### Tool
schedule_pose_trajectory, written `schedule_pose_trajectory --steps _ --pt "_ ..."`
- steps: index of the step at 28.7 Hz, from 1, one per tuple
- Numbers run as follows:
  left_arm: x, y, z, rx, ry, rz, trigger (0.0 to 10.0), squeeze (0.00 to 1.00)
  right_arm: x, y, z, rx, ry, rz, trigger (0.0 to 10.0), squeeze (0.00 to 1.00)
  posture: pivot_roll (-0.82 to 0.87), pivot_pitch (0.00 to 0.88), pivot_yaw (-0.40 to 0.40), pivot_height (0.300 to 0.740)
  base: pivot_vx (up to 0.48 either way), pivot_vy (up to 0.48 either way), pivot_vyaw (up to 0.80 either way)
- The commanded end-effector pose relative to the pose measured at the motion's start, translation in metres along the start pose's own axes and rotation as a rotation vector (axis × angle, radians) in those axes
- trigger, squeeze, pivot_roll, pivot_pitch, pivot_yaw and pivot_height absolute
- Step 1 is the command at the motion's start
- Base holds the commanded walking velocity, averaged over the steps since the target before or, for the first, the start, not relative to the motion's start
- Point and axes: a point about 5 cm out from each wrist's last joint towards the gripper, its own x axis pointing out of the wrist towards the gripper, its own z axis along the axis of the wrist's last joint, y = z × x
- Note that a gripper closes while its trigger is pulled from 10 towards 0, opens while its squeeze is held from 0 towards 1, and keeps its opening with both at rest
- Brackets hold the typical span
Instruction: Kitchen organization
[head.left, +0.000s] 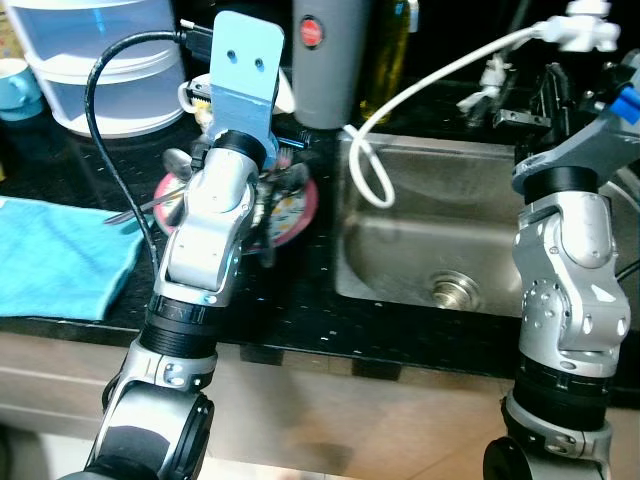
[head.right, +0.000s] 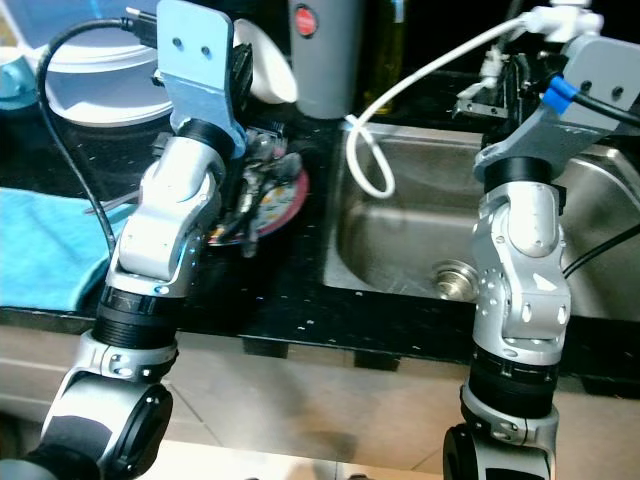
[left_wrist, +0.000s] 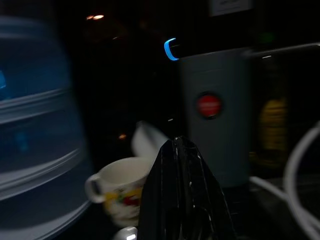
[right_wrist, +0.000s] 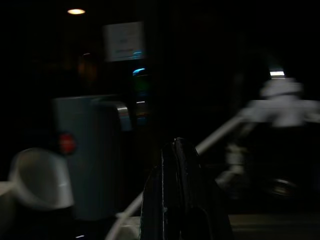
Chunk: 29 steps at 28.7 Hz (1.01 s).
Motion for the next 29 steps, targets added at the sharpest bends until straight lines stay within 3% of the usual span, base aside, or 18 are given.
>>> schedule_pose_trajectory --steps 1,24,29 --pt "-0.0025 -0.0025 0.0018 -0.015 -0.011 -0.009 10.0 0.0 -0.0013 -0.0022 -0.0034 -0.005 0.024 -0.005 10.0 0.0 0.02 0.094 -0.011 0.74 0.0 0.0 0.0" --pt "-0.004 -0.0055 0.0021 -0.015 -0.002 -0.03 10.0 0.0 -0.0021 -0.0011 -0.0035 -0.003 0.029 -0.005 10.0 0.0 0.02 0.098 -0.011 0.74 0.0 0.0 0.0" --pt "-0.0039 -0.0062 0.0026 -0.012 -0.006 -0.04 10.0 0.0 -0.0022 -0.001 -0.0037 -0.004 0.03 -0.005 10.0 0.0 0.02 0.098 -0.011 0.74 0.0 -0.463 0.0"
